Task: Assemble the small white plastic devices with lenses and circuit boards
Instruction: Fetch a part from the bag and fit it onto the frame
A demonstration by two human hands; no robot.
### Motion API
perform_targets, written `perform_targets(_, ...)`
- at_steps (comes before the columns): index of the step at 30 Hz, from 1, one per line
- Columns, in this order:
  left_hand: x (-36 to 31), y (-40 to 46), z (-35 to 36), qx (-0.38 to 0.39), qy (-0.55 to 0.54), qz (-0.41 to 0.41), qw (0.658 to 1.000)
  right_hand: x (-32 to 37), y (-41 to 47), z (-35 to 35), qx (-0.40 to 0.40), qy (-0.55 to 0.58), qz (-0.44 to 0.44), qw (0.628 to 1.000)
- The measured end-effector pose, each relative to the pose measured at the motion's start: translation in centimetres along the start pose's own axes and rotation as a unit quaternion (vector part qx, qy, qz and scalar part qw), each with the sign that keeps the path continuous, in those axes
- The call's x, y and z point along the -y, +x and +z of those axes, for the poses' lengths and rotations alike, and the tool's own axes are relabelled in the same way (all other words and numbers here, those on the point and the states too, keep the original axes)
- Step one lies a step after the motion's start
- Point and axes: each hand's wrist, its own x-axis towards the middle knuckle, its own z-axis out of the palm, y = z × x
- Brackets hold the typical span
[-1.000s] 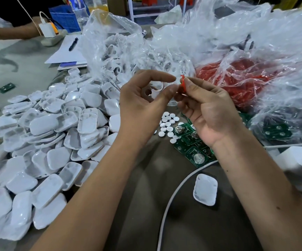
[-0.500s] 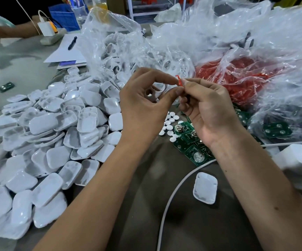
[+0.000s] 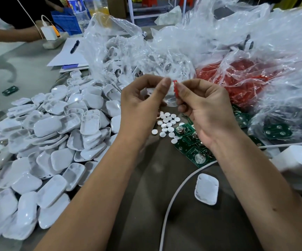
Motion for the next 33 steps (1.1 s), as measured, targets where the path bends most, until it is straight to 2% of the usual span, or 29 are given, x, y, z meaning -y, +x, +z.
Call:
perform_targets(2,0.2,0.2,-0.1,0.003,-0.021,-0.052,0.998,-0.3,0.1,-0.2,-0.022,-0.127,-0.070,0.989)
perform_targets(4,0.4,0.4,-0.3,0.017,-0.002,-0.064,0.998,-0.5,0.2,-0.3,-0.017,-0.216,-0.131,0.967)
perform_targets(10,0.5,0.5,-0.8,0.044,0.000,-0.066,0.997,-0.6,0.2,-0.3,-0.017,-0.296,-0.194,0.935)
perform_targets(15,0.5,0.5,-0.8,0.054,-0.043,-0.126,0.990,-0.5,0.2,-0.3,-0.025,-0.270,-0.210,0.939)
perform_targets(19,0.5,0.7,-1.0,0.095,-0.105,-0.171,0.975,-0.4,0.2,0.0,-0.026,-0.246,-0.231,0.941)
perform_targets(24,0.5,0.7,-1.0,0.122,-0.122,-0.169,0.970,-0.4,0.3,-0.1,-0.029,-0.198,-0.232,0.952)
perform_targets(27,0.3,0.5,-0.8,0.121,-0.121,-0.148,0.974,-0.4,0.3,0.0,-0.033,-0.145,-0.195,0.970)
perform_targets(31,0.1,0.3,-0.5,0.121,-0.110,-0.130,0.978,-0.7,-0.2,0.2,-0.011,-0.073,-0.077,0.994)
perform_targets(33,0.1,0.2,-0.3,0.113,-0.110,-0.137,0.978,-0.7,-0.2,0.2,-0.011,-0.063,-0.047,0.997)
